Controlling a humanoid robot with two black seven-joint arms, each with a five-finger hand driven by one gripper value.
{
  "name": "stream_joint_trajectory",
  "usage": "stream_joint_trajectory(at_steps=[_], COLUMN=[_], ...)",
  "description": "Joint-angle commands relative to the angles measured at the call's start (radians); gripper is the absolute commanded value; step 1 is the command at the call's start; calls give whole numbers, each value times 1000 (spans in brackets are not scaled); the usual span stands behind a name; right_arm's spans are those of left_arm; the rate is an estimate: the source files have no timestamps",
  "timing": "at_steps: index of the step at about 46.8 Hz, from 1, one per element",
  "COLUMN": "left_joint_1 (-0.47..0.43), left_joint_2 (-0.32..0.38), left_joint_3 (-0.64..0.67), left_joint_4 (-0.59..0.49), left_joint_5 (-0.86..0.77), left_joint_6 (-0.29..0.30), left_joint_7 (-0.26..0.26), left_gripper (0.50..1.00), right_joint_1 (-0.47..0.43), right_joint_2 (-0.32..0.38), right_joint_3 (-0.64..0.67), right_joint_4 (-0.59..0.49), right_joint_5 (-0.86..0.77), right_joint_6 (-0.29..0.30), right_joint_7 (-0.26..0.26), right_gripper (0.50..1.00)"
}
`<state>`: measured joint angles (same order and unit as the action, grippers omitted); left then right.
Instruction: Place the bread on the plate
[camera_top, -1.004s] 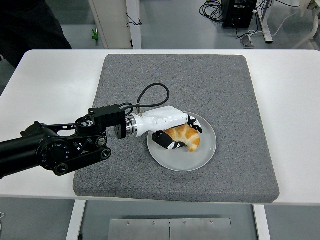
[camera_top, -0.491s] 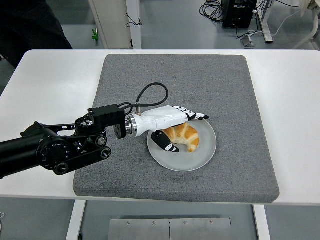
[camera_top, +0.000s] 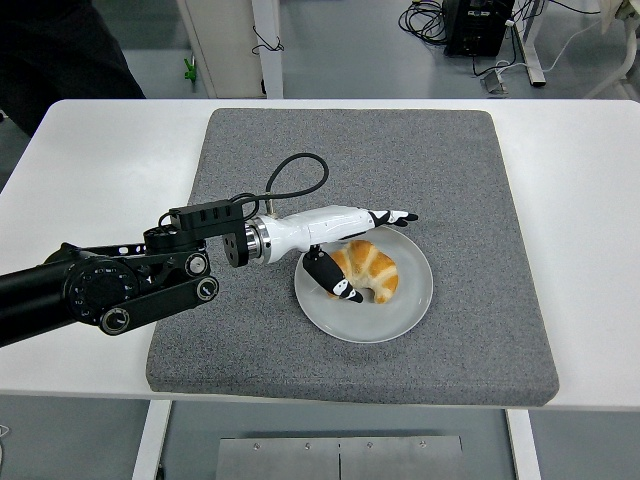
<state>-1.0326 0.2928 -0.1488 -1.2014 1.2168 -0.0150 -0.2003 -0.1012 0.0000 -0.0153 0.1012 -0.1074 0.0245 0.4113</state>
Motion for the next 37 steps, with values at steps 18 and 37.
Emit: stream_joint_trajectory(at_steps=[18, 37], left_joint_1=[16, 34], left_joint_2=[37, 28], left_joint_3=[-132, -195], left_joint_4=[9, 124], left_joint_5=[-425, -729], left_joint_6=[-13, 43], left_joint_7=[2, -2], left_gripper=[972, 972], right_joint_1=[0, 0], right_joint_2=[0, 0], right_joint_3=[0, 0], right_joint_4=[0, 0], right_joint_5=[0, 0], right_joint_6=[0, 0], right_joint_7=[0, 0], right_gripper=[1000, 1000])
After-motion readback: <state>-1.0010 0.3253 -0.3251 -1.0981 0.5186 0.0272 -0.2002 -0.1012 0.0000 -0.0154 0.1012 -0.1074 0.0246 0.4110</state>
